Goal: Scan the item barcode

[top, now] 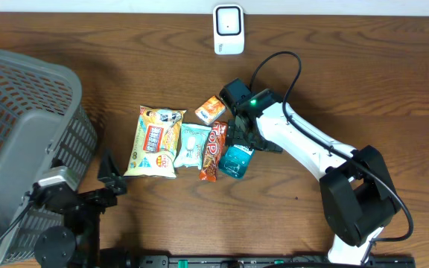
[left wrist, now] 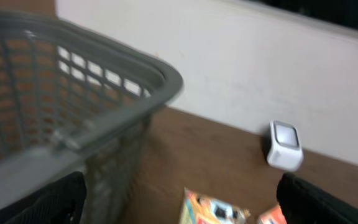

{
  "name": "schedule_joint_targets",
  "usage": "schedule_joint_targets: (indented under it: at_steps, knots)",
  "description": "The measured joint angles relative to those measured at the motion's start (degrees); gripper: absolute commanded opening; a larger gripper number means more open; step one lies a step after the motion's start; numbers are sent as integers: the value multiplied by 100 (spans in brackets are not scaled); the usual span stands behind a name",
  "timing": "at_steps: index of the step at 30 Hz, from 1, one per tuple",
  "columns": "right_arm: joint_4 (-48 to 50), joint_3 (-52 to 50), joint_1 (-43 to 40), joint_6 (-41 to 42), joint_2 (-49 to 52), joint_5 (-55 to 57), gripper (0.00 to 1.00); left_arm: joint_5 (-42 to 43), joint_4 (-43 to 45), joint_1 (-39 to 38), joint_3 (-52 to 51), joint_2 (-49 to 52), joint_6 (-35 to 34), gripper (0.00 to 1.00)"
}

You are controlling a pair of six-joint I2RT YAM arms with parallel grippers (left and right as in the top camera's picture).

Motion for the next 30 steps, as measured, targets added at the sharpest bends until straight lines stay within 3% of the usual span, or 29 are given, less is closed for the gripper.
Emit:
schedule_joint_targets:
  at_steps: [3, 7, 14, 21, 26, 30]
  knots:
    - [-7, 0, 0, 0, 0, 2, 99, 210, 33, 0, -83, 94, 15, 98]
    - [-11, 0, 0, 0, 0, 2, 99, -101, 859, 0, -450, 485, 48, 98]
    - [-22, 9, 2, 0, 0, 20, 99, -1005, 3115, -4, -748, 1639, 118, 98]
    - [-133, 15, 39, -223, 0, 61, 99, -1158, 4830, 120, -726, 2726, 212, 98]
    - [-155, 15, 42, -286, 0, 83, 99, -310, 5460, 146, -708, 2181, 258, 98]
    - [-153, 17, 42, -289, 0, 85, 99, 367, 4616, 146, -610, 962, 289, 98]
